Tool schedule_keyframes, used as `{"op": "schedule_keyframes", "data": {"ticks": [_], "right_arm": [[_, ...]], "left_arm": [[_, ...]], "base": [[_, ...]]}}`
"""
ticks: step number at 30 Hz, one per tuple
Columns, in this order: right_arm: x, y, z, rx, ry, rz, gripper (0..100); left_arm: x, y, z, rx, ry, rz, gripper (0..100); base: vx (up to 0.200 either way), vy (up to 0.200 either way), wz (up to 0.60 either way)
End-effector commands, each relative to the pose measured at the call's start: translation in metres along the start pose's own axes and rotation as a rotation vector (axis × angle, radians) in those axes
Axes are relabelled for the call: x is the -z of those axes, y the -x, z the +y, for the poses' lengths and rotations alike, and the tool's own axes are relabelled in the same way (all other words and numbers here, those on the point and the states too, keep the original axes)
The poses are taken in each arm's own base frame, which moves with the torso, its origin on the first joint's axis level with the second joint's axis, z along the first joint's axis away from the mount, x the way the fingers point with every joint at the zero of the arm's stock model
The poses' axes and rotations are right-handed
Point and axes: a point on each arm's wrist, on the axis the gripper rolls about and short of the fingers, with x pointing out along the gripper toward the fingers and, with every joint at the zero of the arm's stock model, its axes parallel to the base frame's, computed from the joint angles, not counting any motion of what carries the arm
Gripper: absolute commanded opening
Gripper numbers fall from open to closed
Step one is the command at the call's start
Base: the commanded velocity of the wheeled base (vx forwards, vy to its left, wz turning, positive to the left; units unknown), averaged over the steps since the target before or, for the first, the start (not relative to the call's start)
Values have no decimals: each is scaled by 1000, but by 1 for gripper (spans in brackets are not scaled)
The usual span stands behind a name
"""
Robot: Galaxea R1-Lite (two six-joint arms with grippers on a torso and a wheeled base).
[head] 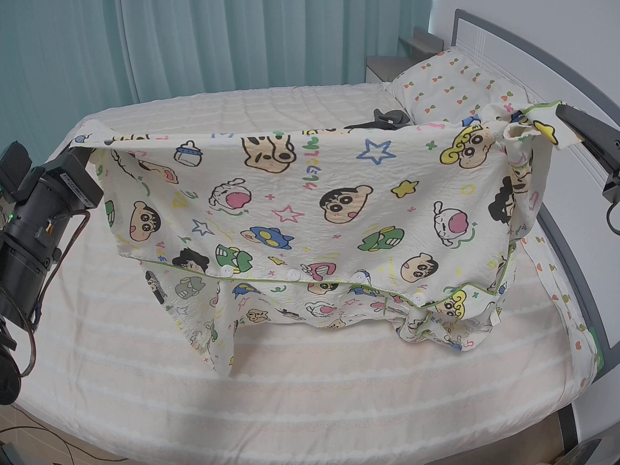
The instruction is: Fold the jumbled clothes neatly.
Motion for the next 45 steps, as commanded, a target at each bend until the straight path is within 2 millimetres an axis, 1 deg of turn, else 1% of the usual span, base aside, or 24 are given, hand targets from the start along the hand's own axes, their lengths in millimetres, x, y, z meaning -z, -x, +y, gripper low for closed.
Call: {"op": "schedule_keyframes", "data": {"ticks": [1,21,26,33,45], "right_arm": [[1,-1,0,-3,-4,7,0],[5,-11,1,-23,-7,34,0],[2,-17,1,-27,-7,34,0],[3,-18,2,-34,-10,39,0],[1,-20,3,-37,-3,37,0]], "left_arm": [[-5,2,2,-8,2,-18,0],[-9,2,11,-49,-23,-35,0],[-9,2,11,-49,-23,-35,0],[-13,5,12,-50,-22,-49,0],[-13,5,12,-54,-36,-50,0]], "base": [[0,200,0],[0,200,0],[0,200,0],[0,200,0],[0,200,0]]}}
